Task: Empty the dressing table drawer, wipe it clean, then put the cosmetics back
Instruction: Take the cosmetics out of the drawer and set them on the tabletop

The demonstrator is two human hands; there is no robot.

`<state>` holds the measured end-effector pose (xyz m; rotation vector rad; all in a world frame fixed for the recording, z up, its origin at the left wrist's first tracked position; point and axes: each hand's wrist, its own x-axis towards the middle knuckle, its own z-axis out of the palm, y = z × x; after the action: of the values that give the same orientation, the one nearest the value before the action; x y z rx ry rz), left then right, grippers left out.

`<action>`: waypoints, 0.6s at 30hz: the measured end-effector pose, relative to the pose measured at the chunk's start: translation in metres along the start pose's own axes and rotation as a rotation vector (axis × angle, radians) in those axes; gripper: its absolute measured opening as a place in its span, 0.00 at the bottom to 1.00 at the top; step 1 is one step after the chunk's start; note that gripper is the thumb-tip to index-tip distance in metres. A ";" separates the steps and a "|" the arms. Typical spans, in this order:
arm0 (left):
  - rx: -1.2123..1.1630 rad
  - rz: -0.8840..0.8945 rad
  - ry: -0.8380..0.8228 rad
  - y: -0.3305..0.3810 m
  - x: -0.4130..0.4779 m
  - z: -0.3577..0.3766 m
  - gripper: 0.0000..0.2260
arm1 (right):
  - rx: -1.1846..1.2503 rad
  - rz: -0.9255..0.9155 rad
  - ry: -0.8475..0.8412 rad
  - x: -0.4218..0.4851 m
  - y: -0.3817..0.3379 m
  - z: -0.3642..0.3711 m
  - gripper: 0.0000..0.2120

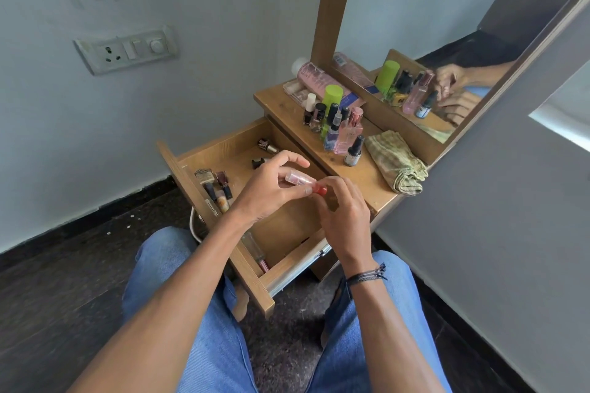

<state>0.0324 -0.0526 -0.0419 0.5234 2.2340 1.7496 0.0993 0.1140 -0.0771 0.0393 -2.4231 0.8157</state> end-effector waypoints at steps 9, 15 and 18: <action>-0.148 0.006 0.083 -0.004 0.002 0.003 0.18 | 0.157 0.245 0.202 0.013 0.004 -0.009 0.12; 0.003 -0.072 0.232 -0.022 0.009 -0.002 0.11 | 0.142 0.409 0.300 0.032 0.012 -0.015 0.07; 0.067 -0.108 0.228 -0.027 0.011 -0.004 0.09 | 0.076 0.442 0.264 0.032 0.017 -0.010 0.08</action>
<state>0.0178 -0.0574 -0.0666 0.2199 2.4302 1.7618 0.0741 0.1384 -0.0631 -0.5570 -2.1745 1.0306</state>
